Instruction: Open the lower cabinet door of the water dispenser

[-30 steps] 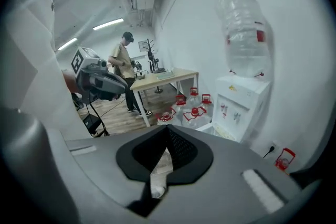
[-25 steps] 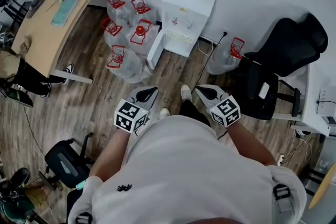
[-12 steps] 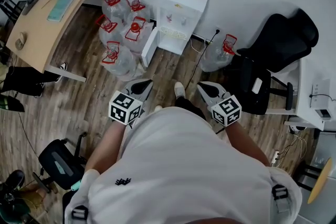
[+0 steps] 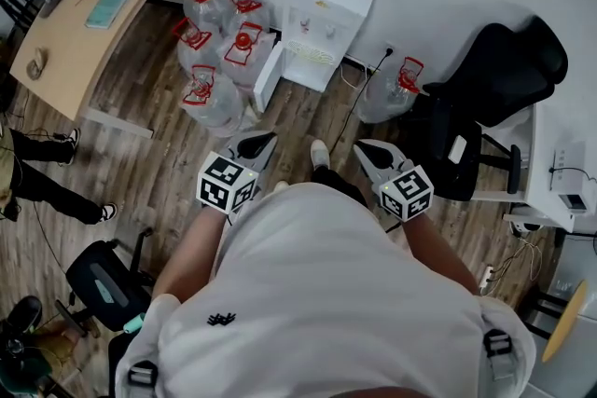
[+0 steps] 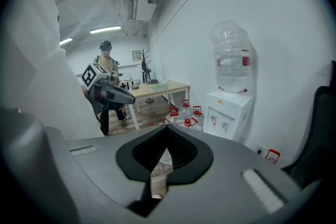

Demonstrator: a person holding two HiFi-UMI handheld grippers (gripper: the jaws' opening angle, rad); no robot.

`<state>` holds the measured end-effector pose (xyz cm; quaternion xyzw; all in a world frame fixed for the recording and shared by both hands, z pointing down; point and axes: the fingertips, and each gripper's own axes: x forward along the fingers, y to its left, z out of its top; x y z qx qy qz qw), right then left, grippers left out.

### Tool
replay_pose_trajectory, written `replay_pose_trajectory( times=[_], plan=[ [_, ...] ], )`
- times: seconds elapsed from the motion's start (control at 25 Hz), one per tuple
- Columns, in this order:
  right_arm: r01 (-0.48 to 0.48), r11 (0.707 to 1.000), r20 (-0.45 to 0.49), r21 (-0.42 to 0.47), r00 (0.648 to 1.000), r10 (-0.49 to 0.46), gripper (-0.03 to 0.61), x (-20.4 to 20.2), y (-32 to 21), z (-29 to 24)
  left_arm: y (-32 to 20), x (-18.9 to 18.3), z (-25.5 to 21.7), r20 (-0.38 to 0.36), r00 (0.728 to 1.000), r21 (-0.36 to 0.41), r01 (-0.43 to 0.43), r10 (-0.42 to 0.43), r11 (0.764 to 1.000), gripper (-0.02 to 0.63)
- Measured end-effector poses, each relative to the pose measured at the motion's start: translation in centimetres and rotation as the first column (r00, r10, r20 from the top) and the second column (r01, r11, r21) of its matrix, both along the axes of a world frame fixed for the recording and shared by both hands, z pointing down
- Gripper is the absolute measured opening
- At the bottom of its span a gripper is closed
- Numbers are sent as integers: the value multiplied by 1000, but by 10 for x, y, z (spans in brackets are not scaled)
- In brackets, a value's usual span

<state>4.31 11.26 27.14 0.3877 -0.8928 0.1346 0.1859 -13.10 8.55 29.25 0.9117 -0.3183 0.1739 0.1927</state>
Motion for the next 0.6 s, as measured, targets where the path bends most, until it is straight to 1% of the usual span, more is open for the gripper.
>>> replay_pose_trajectory(
  times=[0.32,0.6],
  plan=[
    [29,1000,9,-10,1000,-29,1,-13,4,3,7,-10,11,2,1000,-28,20,-20,999,55],
    [34,999,15,-9,999,-33,2,-16,5,2,9,-7,14,7,1000,-32,8,-8,999,55]
  ],
)
